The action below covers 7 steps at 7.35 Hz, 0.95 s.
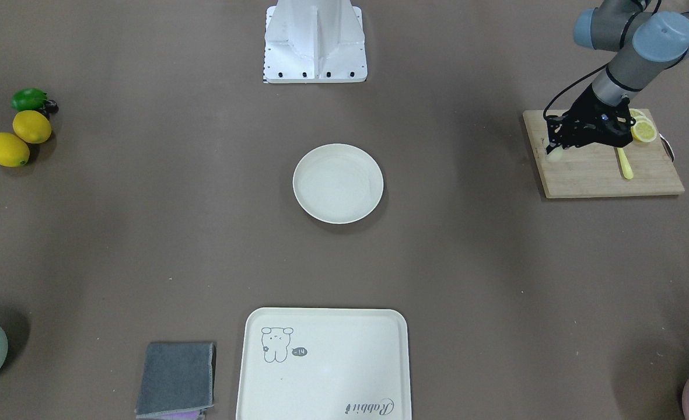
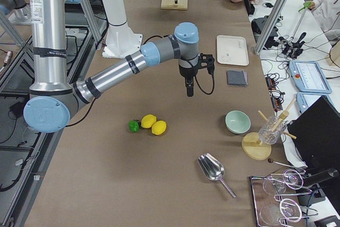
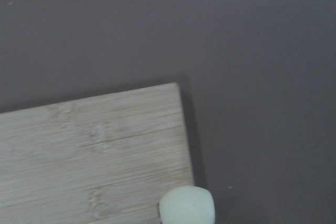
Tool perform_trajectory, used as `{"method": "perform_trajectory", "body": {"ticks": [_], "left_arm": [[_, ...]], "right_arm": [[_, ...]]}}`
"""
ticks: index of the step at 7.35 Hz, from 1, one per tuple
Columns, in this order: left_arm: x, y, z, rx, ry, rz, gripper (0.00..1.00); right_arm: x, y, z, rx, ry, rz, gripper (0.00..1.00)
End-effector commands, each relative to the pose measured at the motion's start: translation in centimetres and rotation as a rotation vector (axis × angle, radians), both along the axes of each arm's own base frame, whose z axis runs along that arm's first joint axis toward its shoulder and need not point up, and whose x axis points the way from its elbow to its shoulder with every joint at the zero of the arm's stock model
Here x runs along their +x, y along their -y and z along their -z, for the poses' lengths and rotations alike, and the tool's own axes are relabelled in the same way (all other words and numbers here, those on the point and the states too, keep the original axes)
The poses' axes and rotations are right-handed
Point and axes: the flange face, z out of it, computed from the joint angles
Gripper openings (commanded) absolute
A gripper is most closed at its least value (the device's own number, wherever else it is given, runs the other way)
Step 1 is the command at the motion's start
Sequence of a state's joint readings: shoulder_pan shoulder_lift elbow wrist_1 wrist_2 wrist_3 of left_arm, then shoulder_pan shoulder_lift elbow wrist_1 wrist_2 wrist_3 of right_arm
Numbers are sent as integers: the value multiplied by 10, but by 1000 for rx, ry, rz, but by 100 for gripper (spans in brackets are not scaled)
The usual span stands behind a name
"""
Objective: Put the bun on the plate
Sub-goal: 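Reach the left gripper to the white bun on the cutting board and grasp, then lift the bun with the left gripper and carry it over the plate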
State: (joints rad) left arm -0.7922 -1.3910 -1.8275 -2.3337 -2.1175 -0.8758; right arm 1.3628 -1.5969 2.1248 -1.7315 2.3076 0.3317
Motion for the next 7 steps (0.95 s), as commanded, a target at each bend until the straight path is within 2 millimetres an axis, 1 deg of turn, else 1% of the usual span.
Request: {"method": "perform_trajectory", "body": {"ticks": [1, 2, 3, 4, 5, 6, 7], "left_arm": [[35, 28, 67, -36, -126, 32, 11], [55, 44, 103, -68, -170, 61, 11], [90, 56, 154, -111, -198, 75, 11], [132, 53, 199, -150, -212, 71, 11], [172, 47, 235, -159, -213, 89, 11], [209, 37, 264, -181, -208, 116, 11], [249, 32, 291, -195, -222, 148, 12]], "right_arm": [[9, -8, -16, 2, -15, 14, 100], [23, -17, -37, 10, -33, 41, 100], [41, -21, -68, -9, -42, 52, 100], [49, -24, -82, -18, -47, 58, 100], [53, -28, -88, -31, -47, 49, 100], [54, -30, -93, -43, -48, 46, 100], [56, -33, -101, -62, -51, 43, 100]]}}
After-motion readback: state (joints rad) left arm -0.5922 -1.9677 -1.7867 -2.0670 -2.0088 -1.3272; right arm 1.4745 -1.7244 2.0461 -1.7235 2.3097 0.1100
